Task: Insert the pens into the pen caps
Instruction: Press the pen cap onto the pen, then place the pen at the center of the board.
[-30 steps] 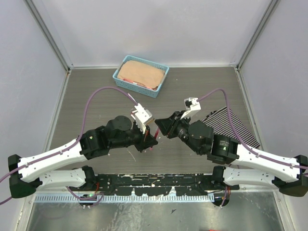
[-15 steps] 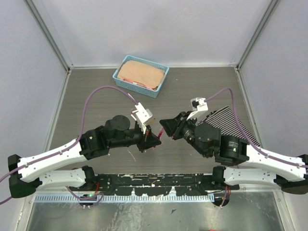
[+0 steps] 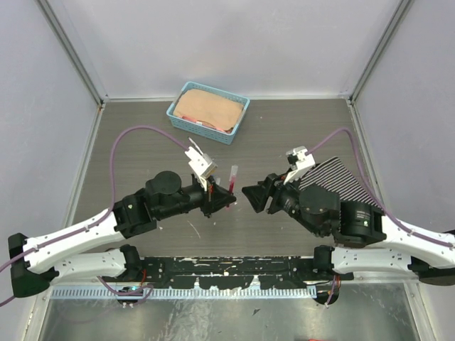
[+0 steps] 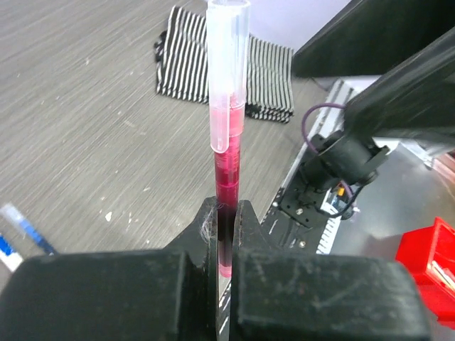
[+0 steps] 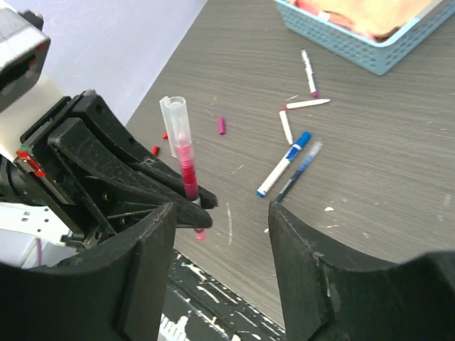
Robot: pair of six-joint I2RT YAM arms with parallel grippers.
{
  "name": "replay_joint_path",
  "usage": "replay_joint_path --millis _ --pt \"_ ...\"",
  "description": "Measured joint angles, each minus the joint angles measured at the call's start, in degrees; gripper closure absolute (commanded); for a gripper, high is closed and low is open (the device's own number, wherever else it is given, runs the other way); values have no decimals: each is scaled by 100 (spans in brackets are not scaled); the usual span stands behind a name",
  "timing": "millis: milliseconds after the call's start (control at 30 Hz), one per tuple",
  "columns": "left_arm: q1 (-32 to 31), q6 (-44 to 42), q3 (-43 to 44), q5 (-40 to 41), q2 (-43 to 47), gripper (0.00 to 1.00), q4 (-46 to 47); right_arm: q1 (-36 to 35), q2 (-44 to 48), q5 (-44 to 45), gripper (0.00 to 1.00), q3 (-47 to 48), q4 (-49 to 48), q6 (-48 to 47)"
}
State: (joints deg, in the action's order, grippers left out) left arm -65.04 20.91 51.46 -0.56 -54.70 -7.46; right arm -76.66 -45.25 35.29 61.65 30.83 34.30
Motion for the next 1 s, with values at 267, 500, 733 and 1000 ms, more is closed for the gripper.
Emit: replay_joint_path --millis 267,500,733,1000 --pt "2 214 -85 732 -61 100 -787 94 -293 748 31 527 1106 79" --pt "2 568 59 1263 -739 100 -1563 2262 -1204 -621 30 256 1003 -151" --pt "35 997 374 1515 -1840 100 -2000 4050 -765 -2323 27 -566 660 -223" --pt "496 1388 601 1333 -3296 100 -1888 4052 474 -2461 14 -1084 693 0"
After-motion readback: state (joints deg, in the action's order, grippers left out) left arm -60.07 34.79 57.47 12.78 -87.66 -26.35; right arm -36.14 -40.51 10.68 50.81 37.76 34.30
